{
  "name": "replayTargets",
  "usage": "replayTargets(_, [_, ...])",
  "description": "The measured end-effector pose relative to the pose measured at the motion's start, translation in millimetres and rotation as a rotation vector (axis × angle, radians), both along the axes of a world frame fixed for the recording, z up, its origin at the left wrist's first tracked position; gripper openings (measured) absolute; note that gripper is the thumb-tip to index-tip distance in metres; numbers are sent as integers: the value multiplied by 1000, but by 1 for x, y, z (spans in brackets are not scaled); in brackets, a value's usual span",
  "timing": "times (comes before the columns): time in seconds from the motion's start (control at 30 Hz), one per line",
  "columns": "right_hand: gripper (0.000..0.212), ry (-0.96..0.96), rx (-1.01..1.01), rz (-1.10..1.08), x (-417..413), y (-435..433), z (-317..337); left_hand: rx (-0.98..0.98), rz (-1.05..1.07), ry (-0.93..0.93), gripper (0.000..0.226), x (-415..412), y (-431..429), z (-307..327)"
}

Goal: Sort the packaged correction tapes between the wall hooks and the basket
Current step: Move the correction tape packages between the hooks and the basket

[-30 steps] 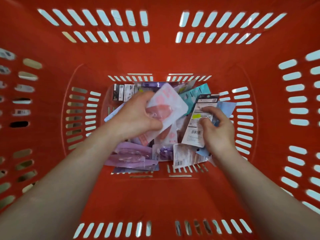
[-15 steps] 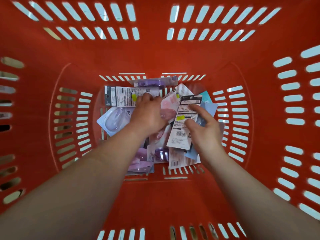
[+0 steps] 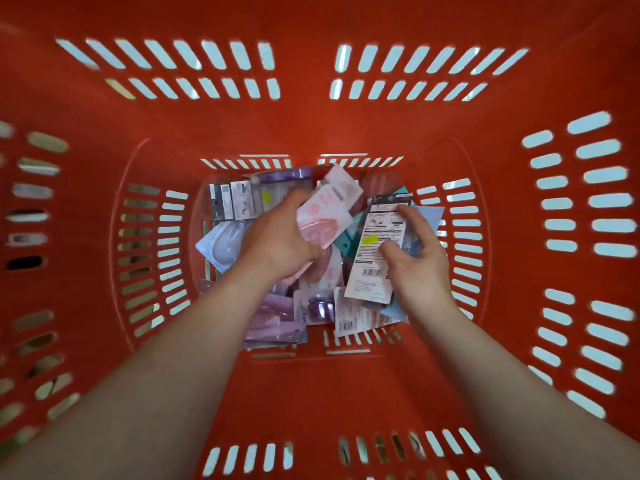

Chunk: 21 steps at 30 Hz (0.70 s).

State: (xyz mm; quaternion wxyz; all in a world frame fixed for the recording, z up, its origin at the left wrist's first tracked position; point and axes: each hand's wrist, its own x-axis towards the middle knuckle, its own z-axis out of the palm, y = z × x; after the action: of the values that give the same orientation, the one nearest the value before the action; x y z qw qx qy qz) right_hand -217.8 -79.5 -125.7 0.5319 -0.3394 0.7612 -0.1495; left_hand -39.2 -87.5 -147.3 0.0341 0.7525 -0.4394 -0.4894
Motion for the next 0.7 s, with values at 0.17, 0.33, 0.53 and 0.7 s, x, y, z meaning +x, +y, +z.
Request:
replayTargets(0.17, [61, -187, 44, 133, 4, -12, 59, 124, 644, 576, 76, 22, 33, 89])
replayTargets(0.33, [88, -226, -18, 208, 24, -13, 159, 61, 878, 861, 70, -8, 58, 187])
replayTargets(0.53, [74, -391, -105, 238, 31, -7, 294, -51, 975, 839, 50, -18, 60, 314])
replayTargets(0.7, [81, -439, -163, 355, 26, -8, 399, -148, 1060, 792, 40, -16, 63, 429])
